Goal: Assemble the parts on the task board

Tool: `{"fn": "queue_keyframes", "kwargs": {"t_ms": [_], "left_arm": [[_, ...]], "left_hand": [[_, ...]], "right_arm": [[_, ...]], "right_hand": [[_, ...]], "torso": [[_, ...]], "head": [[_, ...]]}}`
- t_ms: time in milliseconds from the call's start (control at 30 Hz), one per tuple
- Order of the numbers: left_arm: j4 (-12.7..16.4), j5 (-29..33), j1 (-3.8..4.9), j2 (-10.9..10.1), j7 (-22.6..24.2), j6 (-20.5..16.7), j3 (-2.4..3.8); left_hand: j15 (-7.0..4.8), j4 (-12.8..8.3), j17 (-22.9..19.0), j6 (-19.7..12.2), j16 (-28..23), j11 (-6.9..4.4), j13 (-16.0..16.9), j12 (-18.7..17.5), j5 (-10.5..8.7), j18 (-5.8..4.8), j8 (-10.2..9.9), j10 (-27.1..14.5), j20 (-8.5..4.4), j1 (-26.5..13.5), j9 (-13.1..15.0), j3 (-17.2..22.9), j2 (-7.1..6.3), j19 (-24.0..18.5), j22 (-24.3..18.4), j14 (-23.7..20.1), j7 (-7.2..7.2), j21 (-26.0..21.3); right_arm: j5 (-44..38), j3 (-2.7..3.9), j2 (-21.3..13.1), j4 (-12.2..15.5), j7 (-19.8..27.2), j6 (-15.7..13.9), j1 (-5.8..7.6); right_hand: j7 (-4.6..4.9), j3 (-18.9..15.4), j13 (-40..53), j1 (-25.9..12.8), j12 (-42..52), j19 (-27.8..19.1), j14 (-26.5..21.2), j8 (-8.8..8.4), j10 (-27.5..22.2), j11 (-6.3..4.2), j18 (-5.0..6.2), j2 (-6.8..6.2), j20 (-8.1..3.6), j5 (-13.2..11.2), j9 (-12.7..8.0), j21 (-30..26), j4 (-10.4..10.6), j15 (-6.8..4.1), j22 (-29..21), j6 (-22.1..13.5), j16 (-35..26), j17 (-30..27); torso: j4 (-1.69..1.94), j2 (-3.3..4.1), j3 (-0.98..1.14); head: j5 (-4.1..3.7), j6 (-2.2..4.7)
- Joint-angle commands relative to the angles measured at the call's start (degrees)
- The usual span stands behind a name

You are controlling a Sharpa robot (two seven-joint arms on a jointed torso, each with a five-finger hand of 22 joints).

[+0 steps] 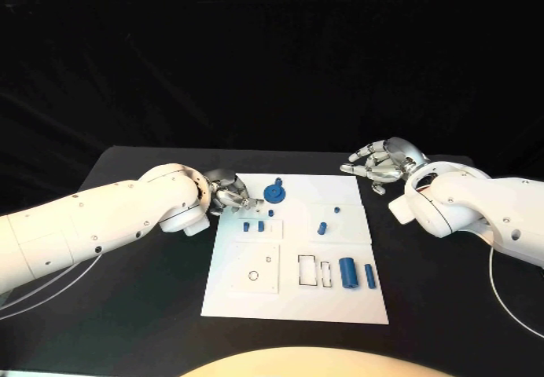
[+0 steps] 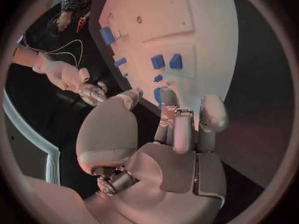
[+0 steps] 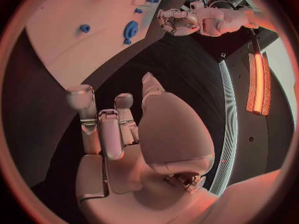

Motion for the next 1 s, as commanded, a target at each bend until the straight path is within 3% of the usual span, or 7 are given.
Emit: {"fn": "queue_keyframes", "kwargs": {"t_ms": [33,100,167,300,333,567,1000], "left_arm": [[-0.3,3.1,0.04,0.3,8.5,-9.4,0.06],[-0.4,0.6,0.03,0.5,11.7,-12.3,0.00],[-0.6,-2.4,0.01,0.7,15.0,-14.2,-0.17],[-1.1,-7.8,-0.02,1.5,19.5,-15.1,-0.86],[-1.3,-9.4,-0.04,1.8,20.4,-15.0,-1.10],[-2.8,-17.6,-0.40,3.8,22.9,-13.0,-2.34],[-5.4,-25.0,-0.79,6.6,21.9,-4.6,-2.80]], "left_hand": [[2.14,-0.2,-4.6,-4.1,-6.2,2.25,-4.0,-3.8,0.33,2.57,-1.3,-6.2,1.36,1.4,-0.9,-2.6,1.07,-8.6,-12.8,-2.6,2.09,-8.8],[3.44,0.0,-11.4,-7.2,-10.8,3.53,-5.1,-5.2,0.62,4.10,-2.3,-9.9,2.62,5.2,-1.9,-2.5,1.83,-14.5,-21.7,-7.3,3.84,-15.7],[3.69,-0.6,-12.4,-7.8,-11.2,3.98,-5.8,-5.3,0.68,4.29,-2.7,-11.4,3.13,11.1,-3.0,0.0,2.09,-14.7,-22.4,-8.2,4.20,-16.8],[4.91,-1.3,-19.1,-9.3,-15.2,5.24,-8.9,-8.3,0.34,4.21,-4.9,-16.7,4.26,20.2,-6.3,3.5,-1.51,-16.0,-23.8,-14.1,5.38,-19.5],[5.57,-0.7,-23.9,-10.0,-18.1,5.87,-11.2,-10.4,0.11,4.20,-6.0,-18.4,4.87,21.9,-8.0,3.8,-2.65,-16.9,-24.6,-18.3,5.84,-20.9],[6.36,-1.1,-32.1,-10.9,-22.0,6.65,-18.3,-16.9,0.16,4.21,-7.9,-21.4,5.76,27.0,-12.5,2.7,-3.79,-18.8,-25.9,-25.8,5.91,-23.7],[6.38,-1.1,-33.5,-8.1,-18.3,6.65,-22.0,-18.7,0.12,4.27,-8.8,-21.3,5.85,28.9,-15.8,1.4,-3.74,-18.1,-24.8,-24.9,4.74,-22.1]], "right_arm": [[-0.3,0.01,0.0,0.0,0.9,0.2,-0.04],[-0.2,0.01,0.0,0.0,1.0,0.2,-0.05],[-0.2,0.01,0.0,-0.1,1.1,0.2,-0.05],[-0.2,0.01,0.0,-0.4,1.2,0.2,-0.05],[-0.2,0.01,0.0,-0.4,1.3,0.3,-0.06],[-0.2,0.01,0.1,-0.6,1.4,0.4,-0.09],[-0.2,0.01,0.2,-0.7,1.4,0.5,-0.15]], "right_hand": [[-0.02,-0.2,-0.1,-0.6,-0.2,-0.2,1.7,0.38,0.1,-0.13,0.73,0.09,-0.18,-0.4,-0.1,-0.3,0.1,-0.54,-0.1,-0.5,-0.4,-0.1],[-0.02,-0.2,-0.1,-0.6,-0.2,-0.2,1.7,0.38,0.1,-0.13,0.73,0.09,-0.18,-0.4,-0.1,-0.3,0.1,-0.54,-0.1,-0.5,-0.4,-0.1],[-0.03,-0.2,-0.2,-0.7,-0.2,-0.3,1.7,0.47,0.1,-0.14,0.77,0.24,-0.19,-0.3,-0.1,-0.5,0.0,-0.54,-0.2,-0.4,-0.4,-0.1],[-0.06,-0.1,-0.4,-0.7,-0.3,-0.3,1.7,0.60,0.1,-0.17,0.78,0.43,-0.20,-0.3,-0.1,-0.6,0.0,-0.56,-0.3,-0.4,-0.5,-0.2],[-0.08,0.0,-0.5,-0.6,-0.3,-0.3,1.7,0.66,0.1,-0.19,0.79,0.53,-0.20,-0.3,-0.2,-0.7,-0.1,-0.57,-0.4,-0.3,-0.5,-0.2],[-0.10,0.1,-0.7,-0.4,-0.4,-0.3,1.7,0.76,0.0,-0.22,0.80,0.70,-0.22,-0.3,-0.2,-0.8,-0.1,-0.59,-0.4,-0.3,-0.5,-0.2],[-0.13,0.2,-0.7,-0.2,-0.4,-0.2,1.7,0.86,0.0,-0.24,0.79,0.86,-0.24,-0.3,-0.2,-0.8,-0.2,-0.61,-0.4,-0.3,-0.5,-0.2]], "torso": [[-0.02,0.00,0.00],[-0.05,0.04,-0.01],[-0.07,0.09,-0.05],[-0.04,0.05,-0.07],[-0.03,0.05,-0.08],[-0.08,0.18,-0.13],[-0.07,0.18,-0.04]], "head": [[-0.02,0.06],[0.07,0.13],[0.04,0.11],[0.01,0.01],[-0.03,0.03],[-0.23,-0.10],[-0.27,-0.46]]}}
